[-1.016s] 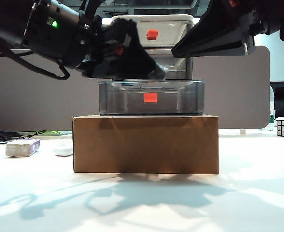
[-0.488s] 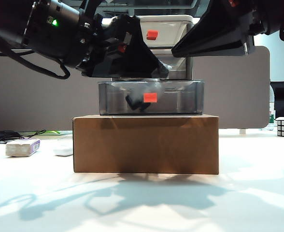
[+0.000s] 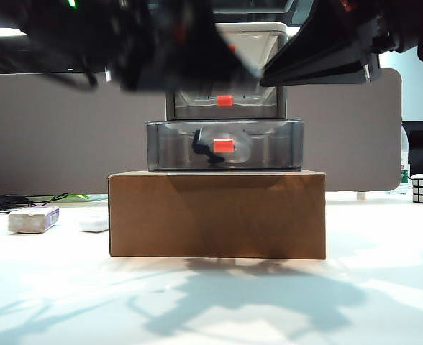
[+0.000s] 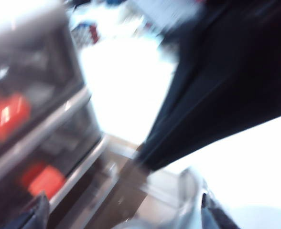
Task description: Open the third layer of the drawer on the table, pick up the transparent tape on the table and put it in, and finally close the drawer.
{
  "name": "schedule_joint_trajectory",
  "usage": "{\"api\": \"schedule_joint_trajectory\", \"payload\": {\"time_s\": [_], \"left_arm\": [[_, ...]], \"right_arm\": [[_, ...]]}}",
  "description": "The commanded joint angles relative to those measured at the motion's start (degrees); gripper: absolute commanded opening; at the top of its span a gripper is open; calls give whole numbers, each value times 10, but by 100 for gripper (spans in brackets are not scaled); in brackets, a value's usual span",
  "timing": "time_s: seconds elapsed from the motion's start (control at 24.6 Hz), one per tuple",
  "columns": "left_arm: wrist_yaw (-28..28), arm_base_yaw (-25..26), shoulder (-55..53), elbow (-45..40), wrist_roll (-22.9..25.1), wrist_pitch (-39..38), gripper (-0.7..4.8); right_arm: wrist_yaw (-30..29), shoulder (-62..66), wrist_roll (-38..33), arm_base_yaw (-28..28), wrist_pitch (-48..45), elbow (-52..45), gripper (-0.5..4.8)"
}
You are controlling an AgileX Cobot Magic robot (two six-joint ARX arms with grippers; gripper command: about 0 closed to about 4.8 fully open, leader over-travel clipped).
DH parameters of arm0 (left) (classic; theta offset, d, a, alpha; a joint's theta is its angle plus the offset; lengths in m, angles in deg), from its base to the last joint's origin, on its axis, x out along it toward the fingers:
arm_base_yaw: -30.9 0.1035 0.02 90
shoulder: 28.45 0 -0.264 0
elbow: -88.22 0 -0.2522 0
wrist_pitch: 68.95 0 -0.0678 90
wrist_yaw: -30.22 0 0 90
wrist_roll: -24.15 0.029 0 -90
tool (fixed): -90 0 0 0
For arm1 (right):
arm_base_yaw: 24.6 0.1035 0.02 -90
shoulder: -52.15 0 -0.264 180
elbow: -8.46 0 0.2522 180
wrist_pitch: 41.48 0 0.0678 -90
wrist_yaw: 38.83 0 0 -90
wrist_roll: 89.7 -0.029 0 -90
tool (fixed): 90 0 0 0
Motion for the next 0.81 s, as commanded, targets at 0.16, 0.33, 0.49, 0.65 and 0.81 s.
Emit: {"api": "schedule_joint_trajectory", "payload": {"time_s": [0.16, 0.33, 0.49, 0.65, 0.81], "left_arm": [[-2, -55, 122, 2, -15, -268, 211], [0, -54, 130, 1, -15, -323, 11], [7, -38, 98, 1, -13, -294, -6], [9, -16, 51, 1, -13, -233, -6], [17, -3, 10, 1, -13, -163, -6]], "right_arm": [[-2, -12, 0, 0, 1, 3, -5], [-2, -14, 0, 0, -1, 3, -5], [-1, -14, 0, 0, -2, 3, -5], [-1, -14, 0, 0, -4, 4, -5], [-1, -14, 0, 0, -3, 4, -5]]}}
